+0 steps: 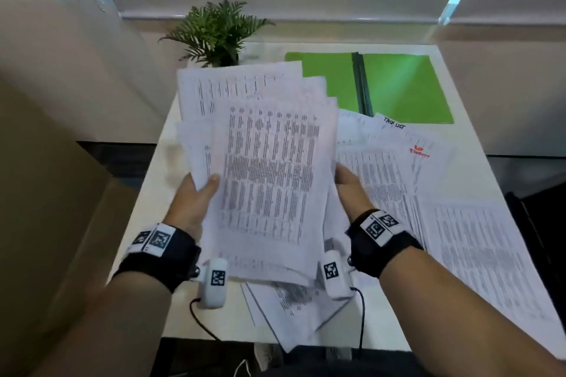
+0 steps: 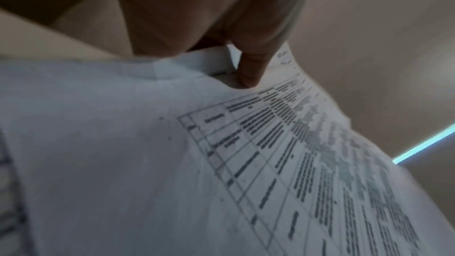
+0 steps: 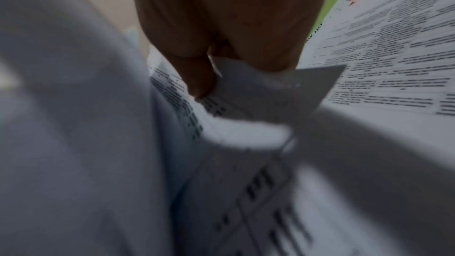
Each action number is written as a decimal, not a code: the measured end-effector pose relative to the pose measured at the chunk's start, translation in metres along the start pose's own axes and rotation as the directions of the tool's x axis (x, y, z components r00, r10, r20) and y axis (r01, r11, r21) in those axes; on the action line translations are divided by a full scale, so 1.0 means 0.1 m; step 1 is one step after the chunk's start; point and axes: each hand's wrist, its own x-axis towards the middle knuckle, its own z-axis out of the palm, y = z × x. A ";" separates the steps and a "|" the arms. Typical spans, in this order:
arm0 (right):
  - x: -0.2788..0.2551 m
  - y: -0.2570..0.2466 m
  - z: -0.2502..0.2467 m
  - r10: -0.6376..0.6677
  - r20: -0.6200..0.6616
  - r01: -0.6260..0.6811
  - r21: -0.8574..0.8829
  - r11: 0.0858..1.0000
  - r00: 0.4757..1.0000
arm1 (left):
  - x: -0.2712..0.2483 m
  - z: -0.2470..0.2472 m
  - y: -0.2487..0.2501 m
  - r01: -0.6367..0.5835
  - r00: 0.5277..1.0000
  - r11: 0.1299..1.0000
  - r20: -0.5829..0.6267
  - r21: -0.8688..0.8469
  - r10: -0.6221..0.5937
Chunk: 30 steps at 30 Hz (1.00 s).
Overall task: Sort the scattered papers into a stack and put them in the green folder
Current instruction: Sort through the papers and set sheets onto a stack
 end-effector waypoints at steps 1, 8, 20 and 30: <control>-0.06 -0.01 -0.03 0.059 0.043 -0.061 0.056 0.997 0.997 | -0.01 0.10 -0.07 0.008 1.000 1.000 0.006 0.012 -0.008; -0.04 0.45 -0.39 0.125 -0.012 -0.124 -0.259 0.958 0.992 | -0.31 0.80 -0.30 0.008 0.999 0.981 -0.051 0.196 0.002; 0.09 1.02 -0.78 0.134 -0.275 -0.274 -0.573 0.773 0.952 | -0.33 0.48 -1.05 0.326 0.929 0.829 -0.317 0.455 -0.191; 0.03 1.00 -0.62 0.020 -0.320 -0.215 -0.590 0.778 0.947 | -0.51 0.04 -0.91 0.207 0.890 0.849 -0.454 0.486 0.042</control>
